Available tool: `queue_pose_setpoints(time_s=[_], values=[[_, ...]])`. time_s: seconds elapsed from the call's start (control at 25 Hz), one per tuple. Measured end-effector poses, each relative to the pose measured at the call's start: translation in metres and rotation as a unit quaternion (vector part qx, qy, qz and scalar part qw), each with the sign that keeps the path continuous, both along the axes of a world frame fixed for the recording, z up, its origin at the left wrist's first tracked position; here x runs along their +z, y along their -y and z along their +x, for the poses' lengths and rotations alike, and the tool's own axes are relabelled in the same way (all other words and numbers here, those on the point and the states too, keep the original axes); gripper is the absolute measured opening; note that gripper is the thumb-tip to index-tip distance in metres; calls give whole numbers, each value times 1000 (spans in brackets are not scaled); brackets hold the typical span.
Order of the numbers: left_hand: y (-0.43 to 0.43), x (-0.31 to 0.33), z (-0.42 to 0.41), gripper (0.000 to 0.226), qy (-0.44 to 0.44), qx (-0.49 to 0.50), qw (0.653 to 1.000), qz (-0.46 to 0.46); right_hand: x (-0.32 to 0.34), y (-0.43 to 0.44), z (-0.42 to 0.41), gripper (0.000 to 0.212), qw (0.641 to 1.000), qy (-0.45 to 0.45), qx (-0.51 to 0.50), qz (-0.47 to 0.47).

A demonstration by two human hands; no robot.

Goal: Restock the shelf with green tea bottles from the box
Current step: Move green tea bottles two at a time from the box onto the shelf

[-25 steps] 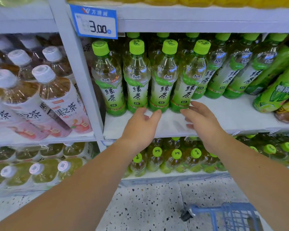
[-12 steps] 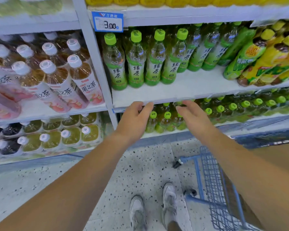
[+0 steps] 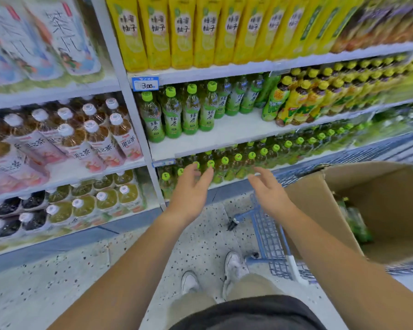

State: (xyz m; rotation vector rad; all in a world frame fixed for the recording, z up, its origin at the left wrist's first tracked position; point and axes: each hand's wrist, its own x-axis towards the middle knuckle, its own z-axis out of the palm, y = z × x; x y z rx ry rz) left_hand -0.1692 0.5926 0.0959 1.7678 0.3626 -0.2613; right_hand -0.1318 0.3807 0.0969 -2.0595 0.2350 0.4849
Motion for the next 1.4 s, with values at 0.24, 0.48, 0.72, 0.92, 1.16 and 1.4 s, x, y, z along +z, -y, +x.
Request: queue_pose_setpoints(time_s=[0.24, 0.48, 0.72, 0.92, 1.16, 1.4], values=[[40, 25, -34, 68, 20, -12, 999, -41, 30, 56, -45, 60, 999, 10, -42, -33], [92, 32, -46, 66, 35, -62, 997, -40, 32, 117, -74, 65, 996, -2, -47, -74], [182, 25, -68, 68, 1, -127, 992, -5, 28, 211, -98, 61, 996, -15, -72, -58], [286, 20, -84, 68, -10, -127, 992, -16, 22, 311, -117, 62, 995, -28, -83, -39], [411, 23, -90, 62, -46, -94, 994, -33, 11, 430, -128, 62, 997, -29, -65, -31], [481, 18, -66, 62, -72, -92, 993, 8, -3, 510, -112, 62, 996, -53, -57, -34]])
